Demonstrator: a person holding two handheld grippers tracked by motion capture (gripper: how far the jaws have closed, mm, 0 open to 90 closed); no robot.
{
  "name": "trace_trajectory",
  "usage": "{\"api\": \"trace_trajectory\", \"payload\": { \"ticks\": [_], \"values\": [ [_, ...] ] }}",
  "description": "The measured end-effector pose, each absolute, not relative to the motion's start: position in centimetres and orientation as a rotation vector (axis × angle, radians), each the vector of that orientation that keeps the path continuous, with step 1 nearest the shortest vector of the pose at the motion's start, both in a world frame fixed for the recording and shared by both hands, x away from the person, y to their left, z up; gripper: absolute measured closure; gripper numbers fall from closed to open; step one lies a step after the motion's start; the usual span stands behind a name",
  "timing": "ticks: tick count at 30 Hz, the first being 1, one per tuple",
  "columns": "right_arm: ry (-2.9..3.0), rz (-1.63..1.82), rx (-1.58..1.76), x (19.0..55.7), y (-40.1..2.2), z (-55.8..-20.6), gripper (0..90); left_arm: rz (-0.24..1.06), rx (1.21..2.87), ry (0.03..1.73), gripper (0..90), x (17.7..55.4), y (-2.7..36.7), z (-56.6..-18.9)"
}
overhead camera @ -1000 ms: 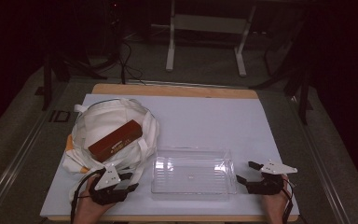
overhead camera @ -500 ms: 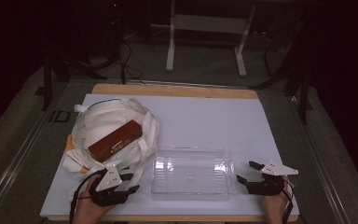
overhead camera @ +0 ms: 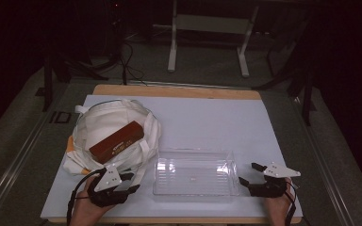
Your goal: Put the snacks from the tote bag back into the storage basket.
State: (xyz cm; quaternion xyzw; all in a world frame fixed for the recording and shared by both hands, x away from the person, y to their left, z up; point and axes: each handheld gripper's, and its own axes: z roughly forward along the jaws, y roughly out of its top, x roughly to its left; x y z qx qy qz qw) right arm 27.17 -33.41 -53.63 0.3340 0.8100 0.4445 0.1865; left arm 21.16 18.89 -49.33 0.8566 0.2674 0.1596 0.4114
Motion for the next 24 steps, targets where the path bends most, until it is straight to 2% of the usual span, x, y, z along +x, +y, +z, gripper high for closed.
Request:
{"api": "trace_trajectory", "payload": {
  "ticks": [24],
  "values": [
    [2.272,1.249,0.937,27.1,-33.5,-53.6,18.9,0.528,2.129,0.685,54.4,21.8,20.1,-45.0]
  ]
}}
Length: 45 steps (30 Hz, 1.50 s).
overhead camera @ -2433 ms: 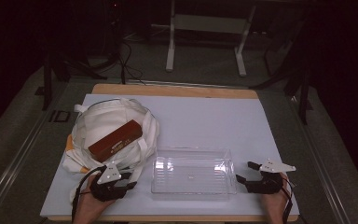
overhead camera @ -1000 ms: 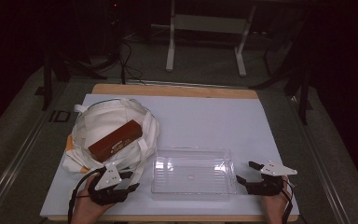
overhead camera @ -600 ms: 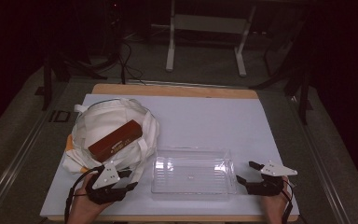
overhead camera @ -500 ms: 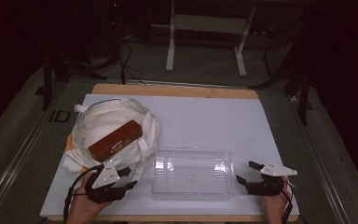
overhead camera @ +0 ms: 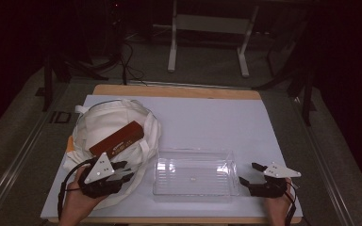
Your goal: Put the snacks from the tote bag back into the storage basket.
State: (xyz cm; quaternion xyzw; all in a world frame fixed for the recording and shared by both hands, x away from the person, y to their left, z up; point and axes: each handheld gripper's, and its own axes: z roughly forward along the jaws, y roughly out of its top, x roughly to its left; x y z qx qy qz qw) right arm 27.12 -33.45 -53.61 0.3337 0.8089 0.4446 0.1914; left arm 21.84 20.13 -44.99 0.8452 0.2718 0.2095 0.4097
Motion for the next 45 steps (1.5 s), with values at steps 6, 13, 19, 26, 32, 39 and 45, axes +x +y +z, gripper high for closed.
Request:
{"api": "trace_trajectory", "payload": {
  "ticks": [6,13,19,26,32,39,45],
  "values": [
    [2.271,1.250,0.936,27.1,-33.5,-53.6,18.9,0.559,2.122,0.688,54.2,22.1,20.5,-44.1],
    [2.271,1.249,0.937,27.1,-33.5,-53.6,18.9,0.574,2.110,0.710,54.2,22.8,21.3,-43.4],
    [2.270,1.247,0.935,27.1,-33.4,-53.6,18.9,0.583,2.119,0.721,53.9,23.5,21.7,-42.9],
    [2.269,1.244,0.937,27.1,-33.4,-53.6,18.9,0.596,2.139,0.720,53.6,24.3,21.9,-42.3],
    [2.270,1.242,0.941,27.1,-33.4,-53.6,18.9,0.595,2.143,0.725,54.7,24.9,22.0,-41.9],
    [2.272,1.238,0.942,27.1,-33.4,-53.6,18.9,0.594,2.139,0.739,56.6,25.7,22.3,-41.8],
    [2.270,1.238,0.941,27.1,-33.4,-53.6,18.9,0.596,2.149,0.745,57.8,26.2,22.6,-41.6]
  ]
}}
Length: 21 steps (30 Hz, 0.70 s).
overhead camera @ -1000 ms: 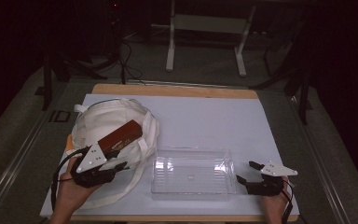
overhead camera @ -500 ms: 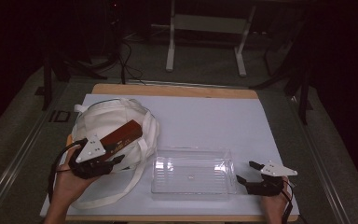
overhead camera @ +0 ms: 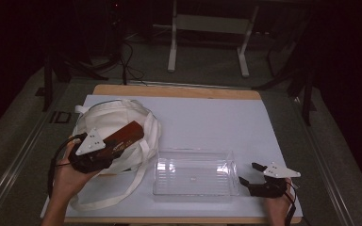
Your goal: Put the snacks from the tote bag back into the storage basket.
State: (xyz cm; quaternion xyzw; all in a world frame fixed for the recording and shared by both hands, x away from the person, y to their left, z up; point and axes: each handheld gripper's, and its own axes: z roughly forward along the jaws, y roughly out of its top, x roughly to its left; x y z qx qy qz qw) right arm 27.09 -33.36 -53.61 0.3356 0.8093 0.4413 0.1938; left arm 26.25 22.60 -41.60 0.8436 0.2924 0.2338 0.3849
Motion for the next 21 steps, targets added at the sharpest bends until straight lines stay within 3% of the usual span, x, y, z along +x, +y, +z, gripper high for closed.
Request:
{"api": "trace_trajectory", "payload": {
  "ticks": [21],
  "values": [
    [2.267,1.232,0.941,27.0,-33.3,-53.6,18.9,0.581,2.214,0.851,54.6,30.4,22.8,-41.5]
  ]
}}
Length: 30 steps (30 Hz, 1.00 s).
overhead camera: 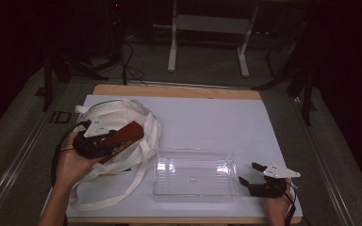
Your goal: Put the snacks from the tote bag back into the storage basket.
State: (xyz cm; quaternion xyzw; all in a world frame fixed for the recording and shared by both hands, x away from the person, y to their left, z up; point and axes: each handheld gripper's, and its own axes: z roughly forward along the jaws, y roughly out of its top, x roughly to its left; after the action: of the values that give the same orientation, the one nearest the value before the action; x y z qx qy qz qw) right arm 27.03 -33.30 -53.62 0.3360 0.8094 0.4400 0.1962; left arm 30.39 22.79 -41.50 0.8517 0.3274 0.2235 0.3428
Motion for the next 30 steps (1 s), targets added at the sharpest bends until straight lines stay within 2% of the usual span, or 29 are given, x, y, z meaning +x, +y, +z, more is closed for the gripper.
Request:
{"api": "trace_trajectory", "payload": {
  "ticks": [12,25,30],
  "values": [
    [2.264,1.232,0.934,27.0,-33.3,-53.6,18.9,0.563,2.281,0.879,53.6,32.2,23.0,-41.0],
    [2.266,1.228,0.933,27.0,-33.2,-53.6,18.9,0.487,2.439,0.928,53.3,33.8,23.7,-41.4],
    [2.266,1.227,0.933,27.0,-33.2,-53.6,18.9,0.464,2.445,0.976,49.8,34.2,24.1,-41.7]
  ]
}}
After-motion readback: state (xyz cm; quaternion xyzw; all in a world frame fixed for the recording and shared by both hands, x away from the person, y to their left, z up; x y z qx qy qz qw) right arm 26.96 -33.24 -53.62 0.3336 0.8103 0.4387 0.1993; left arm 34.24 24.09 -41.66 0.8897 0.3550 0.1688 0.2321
